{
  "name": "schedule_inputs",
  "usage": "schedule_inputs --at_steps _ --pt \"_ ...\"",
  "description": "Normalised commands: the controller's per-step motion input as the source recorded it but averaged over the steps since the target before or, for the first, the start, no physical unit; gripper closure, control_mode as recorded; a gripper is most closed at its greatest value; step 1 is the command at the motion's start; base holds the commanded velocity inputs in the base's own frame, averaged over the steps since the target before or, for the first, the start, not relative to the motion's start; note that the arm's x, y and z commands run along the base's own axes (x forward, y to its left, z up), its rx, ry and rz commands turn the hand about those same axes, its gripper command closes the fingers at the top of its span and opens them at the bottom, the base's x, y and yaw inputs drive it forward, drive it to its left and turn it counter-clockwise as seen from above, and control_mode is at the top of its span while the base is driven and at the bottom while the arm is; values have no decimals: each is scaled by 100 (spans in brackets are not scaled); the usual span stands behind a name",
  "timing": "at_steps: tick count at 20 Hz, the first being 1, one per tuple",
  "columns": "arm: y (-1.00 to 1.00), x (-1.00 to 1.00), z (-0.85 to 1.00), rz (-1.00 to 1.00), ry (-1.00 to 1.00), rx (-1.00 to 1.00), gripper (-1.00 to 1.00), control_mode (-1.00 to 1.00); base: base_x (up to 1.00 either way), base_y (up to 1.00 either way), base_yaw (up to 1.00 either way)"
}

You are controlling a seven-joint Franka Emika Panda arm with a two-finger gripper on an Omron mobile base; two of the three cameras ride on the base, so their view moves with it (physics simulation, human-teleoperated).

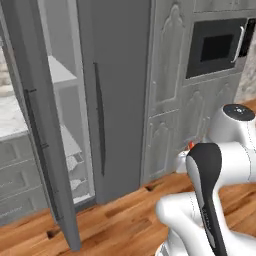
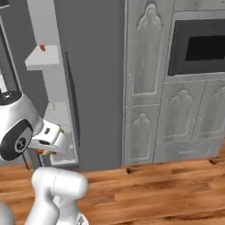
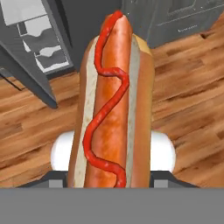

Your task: Store the hot dog in the freezer for long-term storage. Close the freezer door after placing the cooked food.

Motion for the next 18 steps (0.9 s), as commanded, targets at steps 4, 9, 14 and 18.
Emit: schedule_inputs --at_steps 4,9,14,18 --pt "0 0 0 0 0 0 100 100 41 -38 86" --pt "0 0 0 0 0 0 100 100 28 -54 81" --pt "0 0 0 0 0 0 100 100 39 -19 27" --pt "0 0 0 0 0 0 100 100 65 -7 0"
